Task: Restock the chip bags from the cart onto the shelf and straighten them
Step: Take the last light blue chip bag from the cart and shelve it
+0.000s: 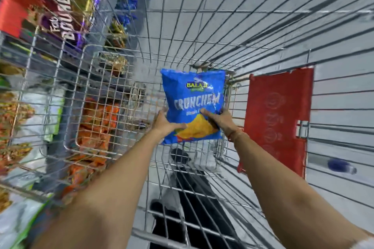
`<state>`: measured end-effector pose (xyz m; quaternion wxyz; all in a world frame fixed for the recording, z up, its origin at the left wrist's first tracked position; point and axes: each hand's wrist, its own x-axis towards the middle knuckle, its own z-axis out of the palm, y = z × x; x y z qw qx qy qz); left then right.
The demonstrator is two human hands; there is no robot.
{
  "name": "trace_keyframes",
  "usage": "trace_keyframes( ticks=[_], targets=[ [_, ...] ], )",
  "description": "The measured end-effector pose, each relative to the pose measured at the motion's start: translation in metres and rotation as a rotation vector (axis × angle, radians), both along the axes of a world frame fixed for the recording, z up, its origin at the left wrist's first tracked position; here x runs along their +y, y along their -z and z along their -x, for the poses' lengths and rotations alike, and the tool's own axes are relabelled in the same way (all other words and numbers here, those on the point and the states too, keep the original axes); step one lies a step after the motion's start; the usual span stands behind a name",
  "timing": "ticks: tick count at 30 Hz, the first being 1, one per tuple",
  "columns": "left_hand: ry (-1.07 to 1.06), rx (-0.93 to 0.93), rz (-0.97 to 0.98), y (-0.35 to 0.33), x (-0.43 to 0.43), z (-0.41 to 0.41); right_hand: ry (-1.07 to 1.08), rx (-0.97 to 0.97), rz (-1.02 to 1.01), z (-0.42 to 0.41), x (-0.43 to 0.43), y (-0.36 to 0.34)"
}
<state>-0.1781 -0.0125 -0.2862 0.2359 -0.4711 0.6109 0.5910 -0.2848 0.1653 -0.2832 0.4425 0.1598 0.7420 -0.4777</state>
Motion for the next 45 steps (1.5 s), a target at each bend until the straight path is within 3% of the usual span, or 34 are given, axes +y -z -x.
trace_keyframes(
  ticks=[7, 12, 16, 26, 36, 45],
  targets=[
    [-0.007, 0.014, -0.168, -0.036, -0.015, -0.009, 0.012, 0.057, 0.147, -0.018, -0.014, -0.024],
    [-0.008, 0.044, -0.123, -0.09, -0.036, -0.016, -0.003, 0.142, 0.228, -0.027, -0.035, -0.073],
    [-0.031, 0.189, -0.038, -0.152, -0.056, -0.026, -0.036, 0.259, 0.323, -0.032, -0.057, -0.131],
    [-0.253, 0.661, 0.381, -0.348, -0.089, -0.092, -0.088, 0.452, 0.665, -0.054, -0.131, -0.316],
    [-0.453, 0.882, 0.996, -0.539, -0.094, -0.225, -0.31, 0.639, 1.106, -0.151, -0.187, -0.524],
    [-0.718, 1.002, 1.311, -0.65, -0.071, -0.355, -0.57, 0.618, 1.43, -0.264, -0.228, -0.65]
  ],
)
